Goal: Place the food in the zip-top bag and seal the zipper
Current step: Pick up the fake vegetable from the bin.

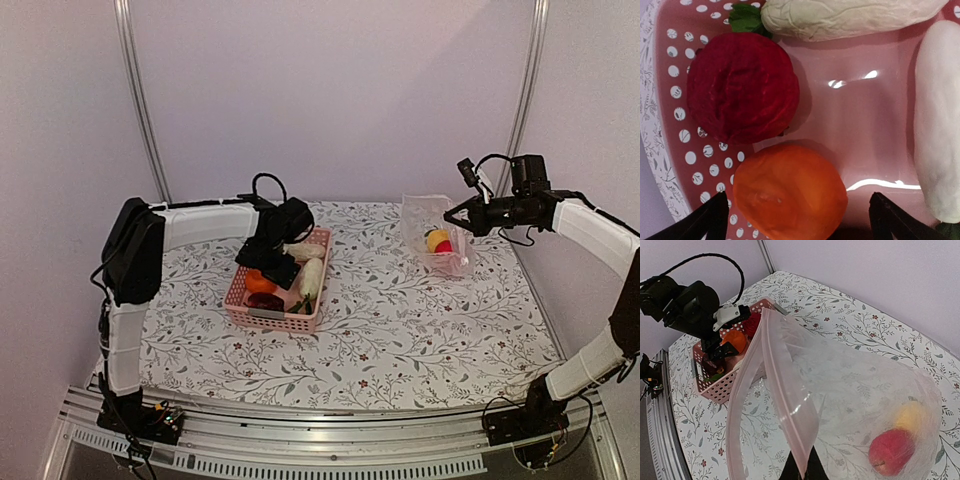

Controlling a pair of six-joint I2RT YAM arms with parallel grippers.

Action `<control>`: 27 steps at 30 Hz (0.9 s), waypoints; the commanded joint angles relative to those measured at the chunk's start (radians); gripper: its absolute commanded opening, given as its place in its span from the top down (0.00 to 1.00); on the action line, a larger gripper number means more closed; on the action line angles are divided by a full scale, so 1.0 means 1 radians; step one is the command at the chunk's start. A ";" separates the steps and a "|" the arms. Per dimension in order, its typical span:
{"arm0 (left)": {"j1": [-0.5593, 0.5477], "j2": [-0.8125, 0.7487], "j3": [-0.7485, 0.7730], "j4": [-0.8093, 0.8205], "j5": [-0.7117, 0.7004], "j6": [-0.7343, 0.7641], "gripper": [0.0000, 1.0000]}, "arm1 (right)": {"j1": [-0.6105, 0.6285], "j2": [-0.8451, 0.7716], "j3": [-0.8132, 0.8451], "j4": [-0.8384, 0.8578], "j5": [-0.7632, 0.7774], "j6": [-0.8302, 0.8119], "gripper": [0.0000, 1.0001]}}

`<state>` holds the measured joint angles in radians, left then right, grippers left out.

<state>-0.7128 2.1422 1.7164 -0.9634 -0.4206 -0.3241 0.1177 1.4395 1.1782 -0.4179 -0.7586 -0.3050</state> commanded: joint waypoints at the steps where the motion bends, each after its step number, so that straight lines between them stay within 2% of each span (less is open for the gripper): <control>1: 0.016 0.031 -0.002 -0.005 -0.019 0.010 0.04 | 0.002 -0.013 -0.012 0.002 -0.003 -0.006 1.00; 19: 0.019 0.065 -0.009 0.026 -0.010 0.026 0.18 | 0.003 -0.011 -0.014 0.002 0.004 -0.010 1.00; 27: 0.021 0.079 -0.029 0.028 -0.022 0.008 0.09 | 0.002 -0.012 -0.013 0.003 0.001 -0.007 1.00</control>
<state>-0.7059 2.1925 1.7065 -0.9382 -0.4404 -0.3088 0.1177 1.4395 1.1767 -0.4179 -0.7582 -0.3077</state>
